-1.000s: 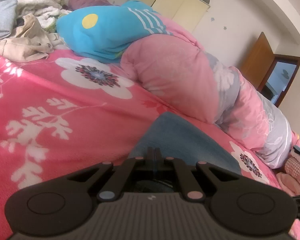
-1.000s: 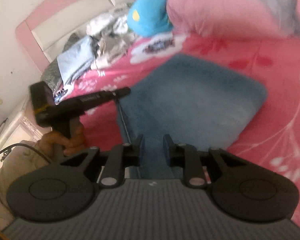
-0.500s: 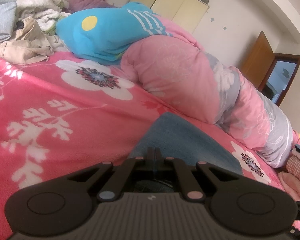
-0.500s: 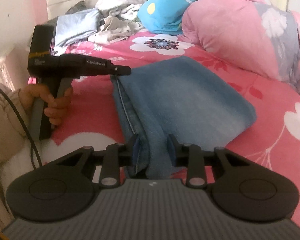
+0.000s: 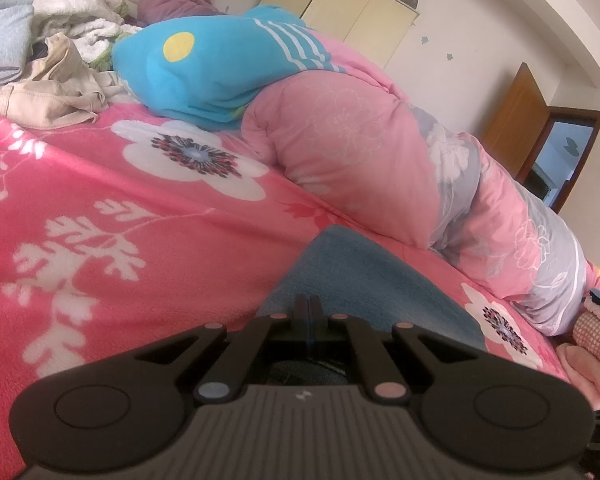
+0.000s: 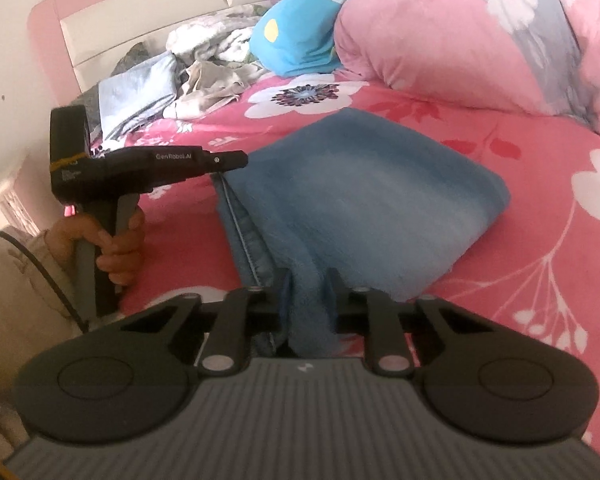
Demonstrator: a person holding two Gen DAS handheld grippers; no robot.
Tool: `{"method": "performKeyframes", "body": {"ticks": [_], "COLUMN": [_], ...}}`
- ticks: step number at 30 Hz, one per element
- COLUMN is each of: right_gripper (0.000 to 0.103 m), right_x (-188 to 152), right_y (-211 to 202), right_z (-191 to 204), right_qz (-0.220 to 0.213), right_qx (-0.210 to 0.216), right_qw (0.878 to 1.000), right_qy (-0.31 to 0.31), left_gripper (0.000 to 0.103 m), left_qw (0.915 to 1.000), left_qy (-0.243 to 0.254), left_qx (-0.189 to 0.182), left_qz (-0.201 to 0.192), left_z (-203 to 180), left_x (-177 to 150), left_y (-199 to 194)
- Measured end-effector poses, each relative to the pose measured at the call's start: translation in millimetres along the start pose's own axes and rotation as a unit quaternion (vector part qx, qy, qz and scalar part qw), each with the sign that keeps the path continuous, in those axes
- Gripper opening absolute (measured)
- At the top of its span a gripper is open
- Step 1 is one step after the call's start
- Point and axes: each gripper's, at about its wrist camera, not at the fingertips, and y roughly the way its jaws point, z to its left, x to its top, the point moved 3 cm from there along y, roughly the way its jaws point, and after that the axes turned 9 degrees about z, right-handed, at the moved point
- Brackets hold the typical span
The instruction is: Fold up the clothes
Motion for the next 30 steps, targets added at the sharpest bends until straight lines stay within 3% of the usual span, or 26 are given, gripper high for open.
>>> {"method": "performKeyframes", "body": {"ticks": [2, 9, 19, 20, 24, 30], "right_gripper": [0.000, 0.000, 0.002, 0.002, 0.004, 0.004], "right_x": [1, -2, -25, -26, -35, -48], "right_y": [-5, -14, -34, -38, -24, -3], "right_z": [2, 15, 35, 27, 4, -31], "right_qz": [-0.010, -0.017, -0.011, -0.019, 0.000, 0.028], "right_qx": [0.014, 0.026, 0.077, 0.066, 0.099, 0.146], "right_qw": [1.000, 0.999, 0.995, 0.997, 0.994, 0.969], "right_qy": [0.002, -0.039, -0.061, -0.043, 0.054, 0.198], "left_gripper": [0.003, 0.003, 0.003, 0.003, 0.003, 0.003], "left_qw": [1.0000, 1.0000, 1.0000, 1.0000, 1.0000, 1.0000], "left_qy": [0.001, 0.004, 0.003, 0.003, 0.003, 0.002], "left_qx": [0.002, 0.007, 0.007, 0.007, 0.007, 0.006], "left_qz": [-0.001, -0.002, -0.002, -0.003, -0.003, -0.003], "left_z": [0, 0, -1, -1, -1, 0], "left_x": [0, -1, 0, 0, 0, -1], "left_y": [0, 0, 1, 1, 1, 0]}}
